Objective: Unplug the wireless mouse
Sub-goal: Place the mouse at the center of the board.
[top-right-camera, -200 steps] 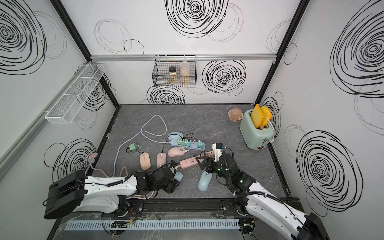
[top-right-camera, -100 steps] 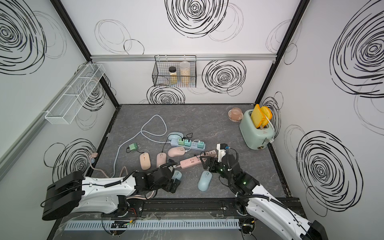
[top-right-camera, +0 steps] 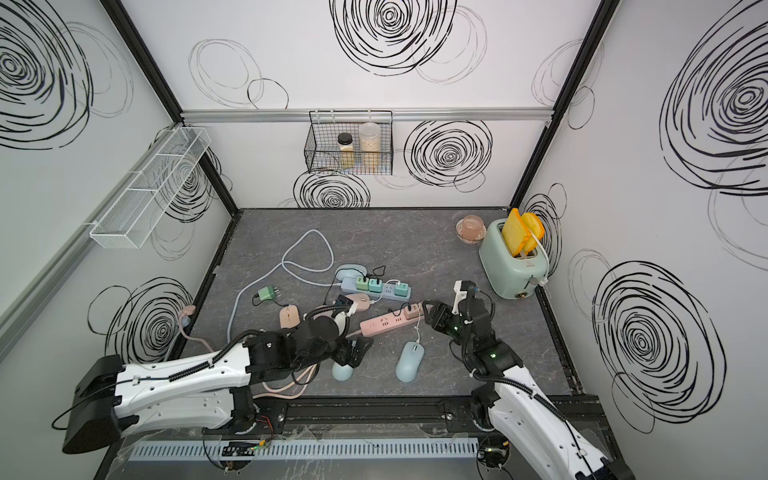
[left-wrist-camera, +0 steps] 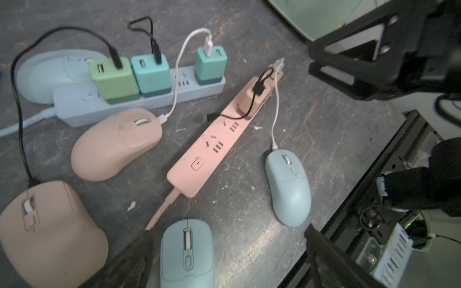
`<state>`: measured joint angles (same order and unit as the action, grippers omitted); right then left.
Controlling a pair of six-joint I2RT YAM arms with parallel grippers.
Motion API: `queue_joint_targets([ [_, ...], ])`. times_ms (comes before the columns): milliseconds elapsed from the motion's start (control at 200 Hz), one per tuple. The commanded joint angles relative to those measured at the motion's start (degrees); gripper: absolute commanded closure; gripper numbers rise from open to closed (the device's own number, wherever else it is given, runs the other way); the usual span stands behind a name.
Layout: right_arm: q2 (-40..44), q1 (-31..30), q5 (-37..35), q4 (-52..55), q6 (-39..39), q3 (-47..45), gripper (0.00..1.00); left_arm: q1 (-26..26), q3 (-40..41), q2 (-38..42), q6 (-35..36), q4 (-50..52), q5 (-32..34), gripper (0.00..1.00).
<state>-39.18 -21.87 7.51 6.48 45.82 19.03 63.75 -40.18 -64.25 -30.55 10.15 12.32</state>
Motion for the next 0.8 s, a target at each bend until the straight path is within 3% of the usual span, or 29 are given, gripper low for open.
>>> queue_joint_targets([
  [0, -2.50, 4.18, 3.97, 0.51, -2.27, 1.99, 0.34, -0.72, -5.93, -7.23, 7.98, -4.99, -2.82, 0.07],
  [250, -3.24, 6.79, 4.62, 1.26, -2.93, 2.28, 0.35, -2.55, -20.62, -24.76, 21.19, -5.48, -7.68, 0.19],
  [485, -1.51, 6.93, 4.85, 1.90, -2.71, 0.62, 0.35, -4.19, -26.17, -31.29, 29.70, -3.93, -10.26, 0.28],
  [795, -1.09, 7.05, 5.51, 1.34, -2.43, -0.25, 0.35, -5.39, -30.02, -38.06, 33.98, -2.43, -9.35, 0.38],
])
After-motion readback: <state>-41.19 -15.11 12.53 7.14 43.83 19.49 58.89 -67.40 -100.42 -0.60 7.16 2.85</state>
